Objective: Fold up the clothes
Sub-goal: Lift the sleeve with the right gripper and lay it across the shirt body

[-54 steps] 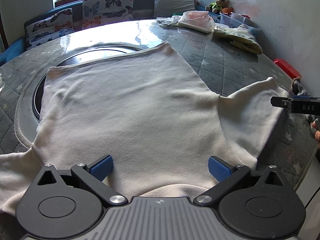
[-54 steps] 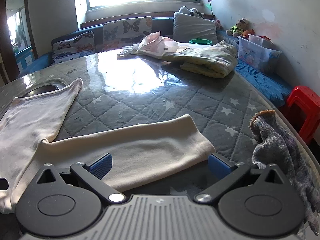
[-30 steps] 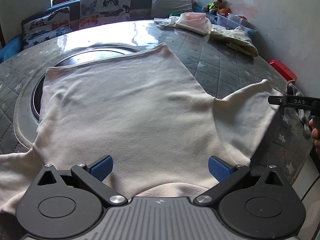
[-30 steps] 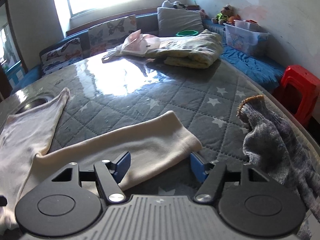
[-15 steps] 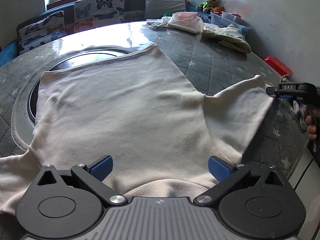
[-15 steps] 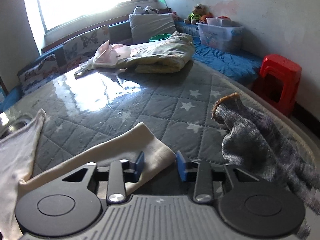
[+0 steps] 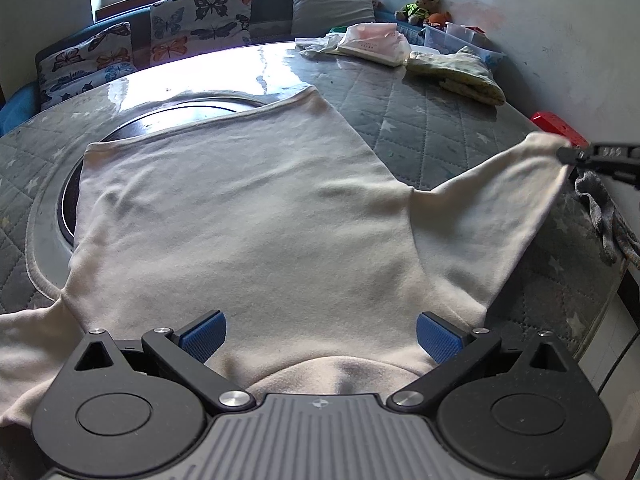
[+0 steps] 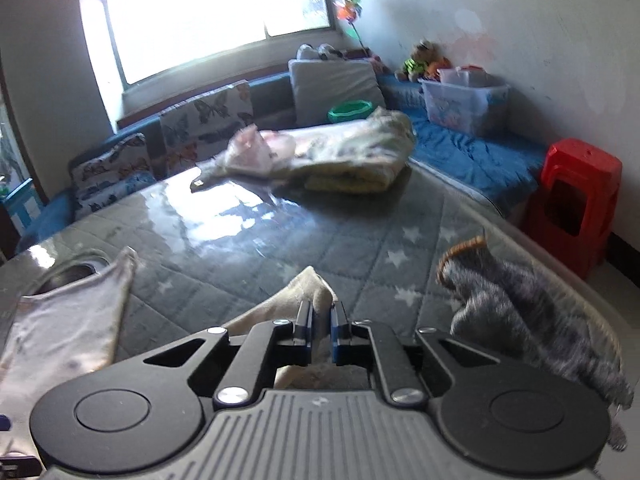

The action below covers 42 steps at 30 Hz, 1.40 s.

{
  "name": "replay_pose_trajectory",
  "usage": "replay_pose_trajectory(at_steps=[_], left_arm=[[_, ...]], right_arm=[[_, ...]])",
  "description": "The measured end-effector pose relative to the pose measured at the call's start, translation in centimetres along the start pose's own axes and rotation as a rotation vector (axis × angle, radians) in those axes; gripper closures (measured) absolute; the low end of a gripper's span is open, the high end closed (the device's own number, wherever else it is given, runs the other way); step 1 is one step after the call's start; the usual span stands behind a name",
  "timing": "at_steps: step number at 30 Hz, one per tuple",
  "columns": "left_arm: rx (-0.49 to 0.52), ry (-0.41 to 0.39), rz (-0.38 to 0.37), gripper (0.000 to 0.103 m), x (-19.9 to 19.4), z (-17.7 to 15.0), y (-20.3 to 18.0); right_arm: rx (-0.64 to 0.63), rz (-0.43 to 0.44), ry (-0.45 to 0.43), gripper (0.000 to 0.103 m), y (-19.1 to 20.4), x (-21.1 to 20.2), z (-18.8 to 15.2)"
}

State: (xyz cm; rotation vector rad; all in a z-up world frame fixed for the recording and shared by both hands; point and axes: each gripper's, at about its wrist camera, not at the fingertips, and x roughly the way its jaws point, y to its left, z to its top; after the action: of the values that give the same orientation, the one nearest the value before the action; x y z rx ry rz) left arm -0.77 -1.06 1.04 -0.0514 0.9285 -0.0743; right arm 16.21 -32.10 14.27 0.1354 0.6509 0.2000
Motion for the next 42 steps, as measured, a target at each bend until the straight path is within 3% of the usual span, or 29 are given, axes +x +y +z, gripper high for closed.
replay_pose_trajectory(at_steps=[6, 23, 32, 42], left_arm=[[0.017, -0.009, -0.004, 0.000, -0.1, 0.2, -0.6], [0.100, 0.011, -0.002, 0.000, 1.5, -0.1, -3.2], [0.031, -0.042, 0.008, 0.000, -1.0, 0.1, -0.1], [-0.072, -0.073, 0.043, 0.000, -2.7, -0.7, 4.3]], right_arm=[[-0.038, 0.029, -0.056, 0.096, 1.4, -2.1, 1.5], [-0.083, 0.068, -0.097, 0.096, 2.8, -4.1, 2.7], [-0.136, 0.152, -0.115, 0.096, 5.7, -6.1, 4.1], [-0.277, 0.312, -0.128, 0.096, 13.1, -9.4, 5.1]])
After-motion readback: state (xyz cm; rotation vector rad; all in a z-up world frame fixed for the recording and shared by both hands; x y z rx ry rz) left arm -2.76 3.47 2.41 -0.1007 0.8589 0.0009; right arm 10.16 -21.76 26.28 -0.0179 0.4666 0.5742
